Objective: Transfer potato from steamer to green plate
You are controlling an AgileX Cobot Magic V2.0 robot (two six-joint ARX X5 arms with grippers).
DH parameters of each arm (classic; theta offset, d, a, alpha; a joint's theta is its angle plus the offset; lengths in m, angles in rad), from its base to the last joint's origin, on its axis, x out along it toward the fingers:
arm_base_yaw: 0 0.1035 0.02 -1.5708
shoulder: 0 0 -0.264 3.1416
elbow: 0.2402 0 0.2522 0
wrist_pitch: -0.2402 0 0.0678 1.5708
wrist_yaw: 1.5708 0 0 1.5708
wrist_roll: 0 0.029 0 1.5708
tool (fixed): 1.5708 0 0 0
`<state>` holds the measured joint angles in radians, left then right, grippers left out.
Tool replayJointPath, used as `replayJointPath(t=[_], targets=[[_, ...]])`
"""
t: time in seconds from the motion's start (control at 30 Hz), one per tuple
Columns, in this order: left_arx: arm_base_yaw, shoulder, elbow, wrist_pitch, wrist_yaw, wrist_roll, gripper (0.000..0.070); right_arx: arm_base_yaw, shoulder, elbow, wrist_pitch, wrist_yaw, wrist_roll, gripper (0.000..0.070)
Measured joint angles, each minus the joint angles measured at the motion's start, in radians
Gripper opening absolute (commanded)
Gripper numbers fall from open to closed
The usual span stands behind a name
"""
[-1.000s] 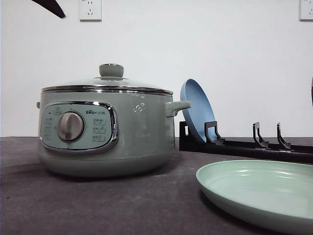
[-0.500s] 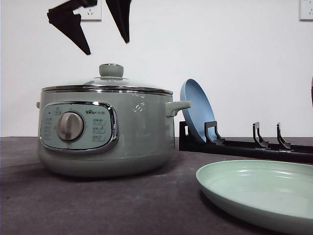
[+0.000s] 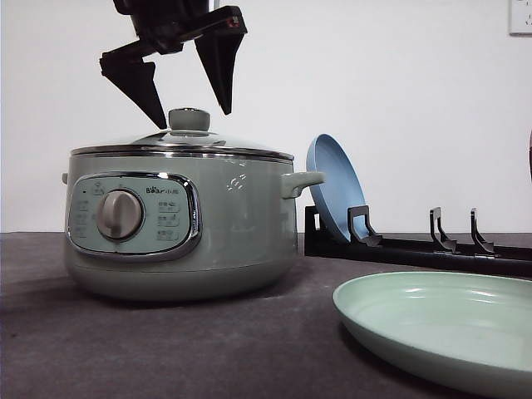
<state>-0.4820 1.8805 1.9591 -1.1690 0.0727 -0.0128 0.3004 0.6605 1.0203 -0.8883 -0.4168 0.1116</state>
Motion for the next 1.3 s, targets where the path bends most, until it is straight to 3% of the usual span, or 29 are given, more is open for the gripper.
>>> replayJointPath(t=[0.2, 0.37, 0.9, 1.0, 1.1, 1.3], targets=[[0.0, 0.0, 0.0, 0.002, 0.0, 0.0, 0.0578, 0.0, 0.0, 0.0, -0.003, 0.0, 0.0, 0.0618], [0.0, 0.0, 0.0, 0.002, 0.0, 0.0, 0.0508, 0.0, 0.0, 0.0, -0.009, 0.0, 0.0, 0.0618], [0.0, 0.021, 0.001, 0.007, -0.001, 0.0, 0.0486, 0.0, 0.0, 0.0, -0.017, 0.0, 0.0, 0.0618], [0.0, 0.021, 0.001, -0.001, -0.005, 0.0, 0.0356, 0.0, 0.0, 0.0, -0.017, 0.0, 0.0, 0.0618], [0.0, 0.021, 0.001, -0.002, -0.023, 0.001, 0.0277, 0.0, 0.0, 0.0, -0.017, 0.0, 0.0, 0.0618], [0.0, 0.023, 0.003, -0.002, -0.033, 0.023, 0.0009, 0.0, 0.0, 0.0, -0.017, 0.0, 0.0, 0.0618]])
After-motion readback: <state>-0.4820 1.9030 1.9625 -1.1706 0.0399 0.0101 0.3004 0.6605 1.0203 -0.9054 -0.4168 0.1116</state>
